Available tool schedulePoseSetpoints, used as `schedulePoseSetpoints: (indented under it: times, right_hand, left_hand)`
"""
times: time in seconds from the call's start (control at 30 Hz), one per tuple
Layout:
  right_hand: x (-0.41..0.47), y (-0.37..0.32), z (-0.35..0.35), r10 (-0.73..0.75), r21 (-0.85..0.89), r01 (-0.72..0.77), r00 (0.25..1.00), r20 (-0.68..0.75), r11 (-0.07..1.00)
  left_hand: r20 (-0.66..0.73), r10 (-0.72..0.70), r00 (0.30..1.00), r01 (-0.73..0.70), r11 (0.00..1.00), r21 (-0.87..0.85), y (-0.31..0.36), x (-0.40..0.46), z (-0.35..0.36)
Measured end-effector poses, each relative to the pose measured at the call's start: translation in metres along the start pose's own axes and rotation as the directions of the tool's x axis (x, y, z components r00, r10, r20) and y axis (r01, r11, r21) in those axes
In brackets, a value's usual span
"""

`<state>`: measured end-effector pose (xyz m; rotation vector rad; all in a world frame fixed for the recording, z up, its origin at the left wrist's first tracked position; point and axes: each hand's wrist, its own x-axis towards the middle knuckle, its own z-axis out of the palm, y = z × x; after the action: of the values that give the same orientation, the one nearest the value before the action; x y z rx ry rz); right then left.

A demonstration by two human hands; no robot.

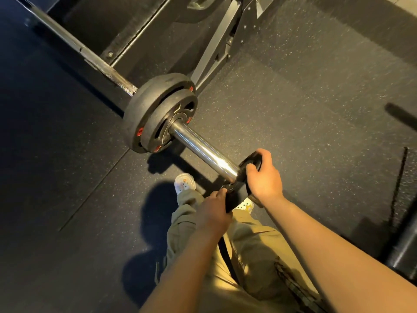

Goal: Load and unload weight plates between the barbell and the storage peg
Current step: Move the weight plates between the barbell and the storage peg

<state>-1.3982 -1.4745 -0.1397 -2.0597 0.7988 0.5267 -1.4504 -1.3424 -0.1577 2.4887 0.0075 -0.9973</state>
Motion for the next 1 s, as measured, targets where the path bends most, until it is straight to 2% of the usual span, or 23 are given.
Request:
schedulePoseSetpoints:
  times: [0.13,0.27,0.37,0.43,0.57,0.63,0.73,0.8,0.87,1.0]
  right_hand:
    - [0.020,-0.005,-0.014,0.120,0.008,-0.121,0.990,0.080,0.993]
    - [0.054,0.000,-0.029,0.201,0.061,-0.219,0.955,0.220,0.974]
    - [0.054,0.022,-0.037,0.254,0.047,-0.264,0.955,0.153,0.963]
    - [0.038,0.033,-0.038,0.238,0.068,-0.246,0.965,0.107,0.967]
    - [0.018,0.026,-0.035,0.157,0.004,-0.159,0.981,0.114,0.987]
    - [0.011,0.023,-0.034,0.130,0.030,-0.134,0.986,0.103,0.991]
    - [0.001,0.026,-0.042,0.164,0.041,-0.170,0.980,0.116,0.985]
    - [-0.003,0.027,-0.045,0.161,-0.031,-0.158,0.977,0.139,0.987]
    - [-0.008,0.025,-0.046,0.113,-0.201,-0.085,0.985,0.129,0.976]
    - [-0.020,0.027,-0.046,0.034,-0.422,0.028,0.990,0.140,0.906]
  left_hand:
    - [0.022,0.011,1.000,-0.012,0.998,0.069,0.018,0.001,-0.007]
    - [0.007,0.041,0.999,-0.042,0.976,0.214,0.045,-0.001,-0.011]
    - [0.044,0.108,0.993,-0.116,0.953,0.280,0.053,-0.002,-0.003]
    - [0.068,0.115,0.991,-0.129,0.959,0.253,0.051,-0.007,0.007]
    - [0.034,0.040,0.999,-0.044,0.991,0.125,0.042,-0.015,0.021]
    - [0.035,0.015,0.999,-0.018,0.996,0.086,0.039,-0.015,0.021]
    - [0.030,0.036,0.999,-0.039,0.994,0.099,0.038,-0.014,0.020]
    - [0.000,0.027,1.000,-0.027,0.997,0.071,0.040,-0.018,0.024]
    - [-0.032,0.019,0.999,-0.018,1.000,0.007,0.041,-0.022,0.031]
    - [-0.035,0.023,0.999,-0.025,0.997,-0.071,0.034,-0.024,0.039]
